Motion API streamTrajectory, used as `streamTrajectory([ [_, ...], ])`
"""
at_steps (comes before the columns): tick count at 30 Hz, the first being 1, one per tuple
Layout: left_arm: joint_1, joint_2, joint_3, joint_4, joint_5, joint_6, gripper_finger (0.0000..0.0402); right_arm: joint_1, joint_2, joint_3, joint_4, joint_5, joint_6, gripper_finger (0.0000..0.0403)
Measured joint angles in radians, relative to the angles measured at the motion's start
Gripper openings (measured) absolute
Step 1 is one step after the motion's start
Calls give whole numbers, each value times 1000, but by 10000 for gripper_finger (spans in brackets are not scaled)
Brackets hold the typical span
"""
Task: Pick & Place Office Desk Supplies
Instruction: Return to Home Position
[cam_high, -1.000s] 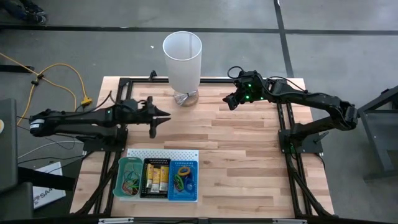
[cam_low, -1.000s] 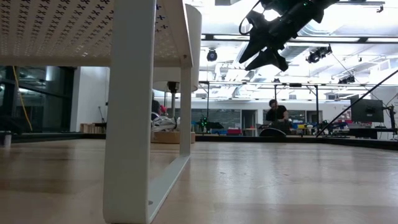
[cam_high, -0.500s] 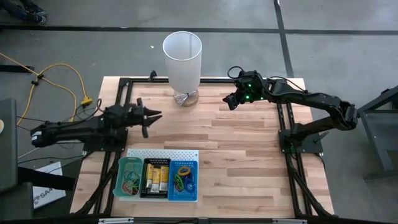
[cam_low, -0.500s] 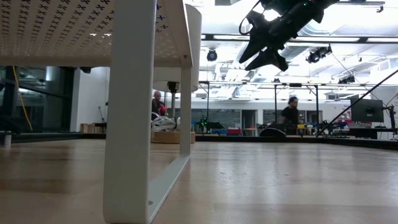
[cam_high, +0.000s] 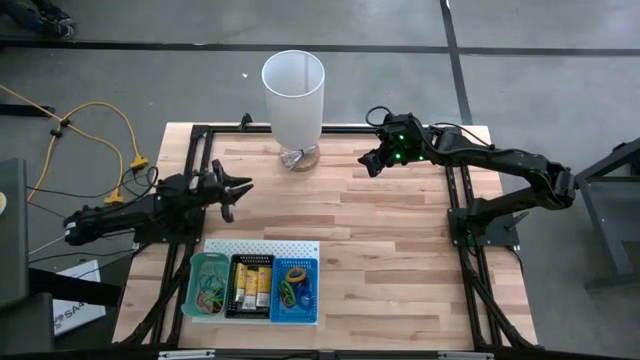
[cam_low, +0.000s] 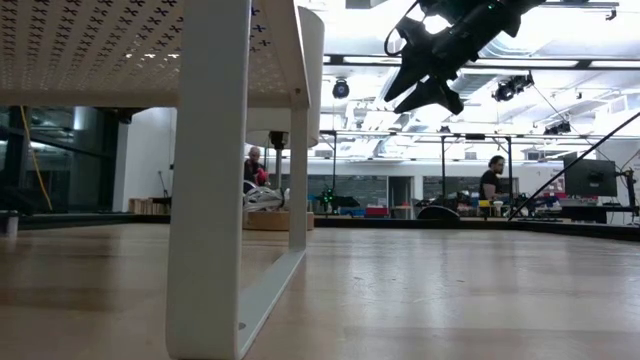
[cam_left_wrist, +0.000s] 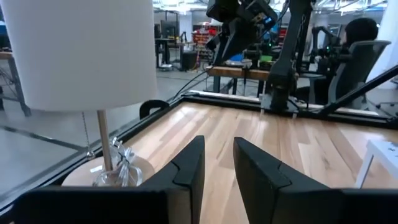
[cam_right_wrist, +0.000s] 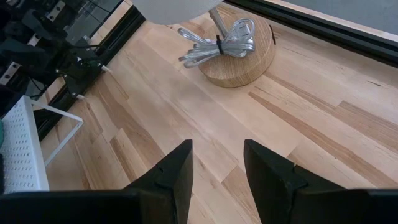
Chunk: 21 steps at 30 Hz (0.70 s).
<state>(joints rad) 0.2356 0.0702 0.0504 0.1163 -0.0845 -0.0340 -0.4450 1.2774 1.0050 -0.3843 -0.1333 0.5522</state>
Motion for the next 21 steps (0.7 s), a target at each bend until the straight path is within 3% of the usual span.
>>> streamTrajectory([
  [7,0,-24,-2,-92,0,-38,79,0,0,0,0,0,0,130],
  [21,0,-54,-40,-94,-21,-79,79,0,0,0,0,0,0,130],
])
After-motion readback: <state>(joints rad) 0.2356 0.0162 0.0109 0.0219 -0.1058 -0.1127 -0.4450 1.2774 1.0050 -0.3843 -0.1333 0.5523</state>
